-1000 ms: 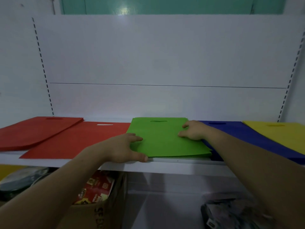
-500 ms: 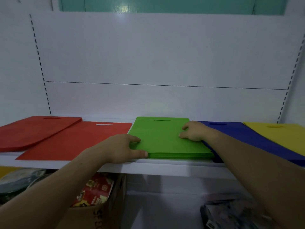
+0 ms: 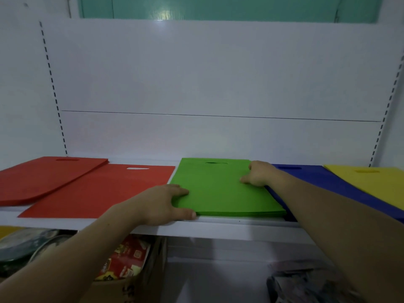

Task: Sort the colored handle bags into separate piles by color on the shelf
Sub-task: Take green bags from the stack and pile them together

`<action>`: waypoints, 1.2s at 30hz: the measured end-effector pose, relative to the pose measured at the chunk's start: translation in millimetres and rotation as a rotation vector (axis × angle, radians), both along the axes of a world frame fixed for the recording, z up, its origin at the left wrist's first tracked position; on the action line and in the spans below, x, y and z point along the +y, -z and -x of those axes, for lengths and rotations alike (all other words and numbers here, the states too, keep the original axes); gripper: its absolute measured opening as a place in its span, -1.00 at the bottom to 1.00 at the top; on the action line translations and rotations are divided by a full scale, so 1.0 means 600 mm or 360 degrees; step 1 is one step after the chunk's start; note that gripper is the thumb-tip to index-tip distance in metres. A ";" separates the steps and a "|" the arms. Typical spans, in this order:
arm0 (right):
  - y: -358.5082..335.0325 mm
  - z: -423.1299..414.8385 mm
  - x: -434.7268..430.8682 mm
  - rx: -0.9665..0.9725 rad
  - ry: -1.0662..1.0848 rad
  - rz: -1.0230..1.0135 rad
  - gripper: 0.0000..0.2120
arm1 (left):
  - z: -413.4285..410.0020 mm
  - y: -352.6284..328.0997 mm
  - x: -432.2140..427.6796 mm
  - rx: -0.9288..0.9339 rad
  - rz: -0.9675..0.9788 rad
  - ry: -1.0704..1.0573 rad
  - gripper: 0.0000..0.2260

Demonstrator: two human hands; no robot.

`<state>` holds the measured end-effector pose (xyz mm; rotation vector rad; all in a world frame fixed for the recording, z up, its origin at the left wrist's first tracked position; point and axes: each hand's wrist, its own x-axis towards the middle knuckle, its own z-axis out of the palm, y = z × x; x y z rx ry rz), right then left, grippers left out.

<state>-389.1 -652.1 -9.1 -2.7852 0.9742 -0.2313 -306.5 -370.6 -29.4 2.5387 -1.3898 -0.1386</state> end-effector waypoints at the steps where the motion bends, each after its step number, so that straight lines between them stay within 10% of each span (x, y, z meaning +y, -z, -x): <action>1: 0.000 -0.003 -0.002 0.0001 0.0008 0.0003 -0.43 | 0.000 0.000 0.000 -0.0006 -0.0001 -0.0003 -0.23; 9: 0.010 -0.013 -0.017 -0.0180 0.0051 0.0144 -0.49 | -0.004 0.003 -0.003 -0.0014 -0.0062 -0.0008 0.18; 17: 0.022 -0.005 -0.030 -0.0464 -0.0068 0.0298 -0.55 | 0.000 0.006 -0.006 -0.0040 -0.0049 -0.0022 -0.11; 20: 0.022 -0.005 -0.029 -0.0279 -0.0007 0.0234 -0.61 | 0.002 0.002 -0.003 -0.0052 -0.0034 -0.0028 0.19; 30: 0.022 -0.004 -0.030 0.0164 -0.0037 0.0213 -0.63 | 0.009 -0.007 -0.002 -0.0013 0.0022 -0.0084 0.27; 36: -0.011 -0.004 -0.004 0.0089 -0.0112 0.0238 -0.41 | 0.015 -0.031 0.008 0.0067 0.0130 -0.0171 -0.27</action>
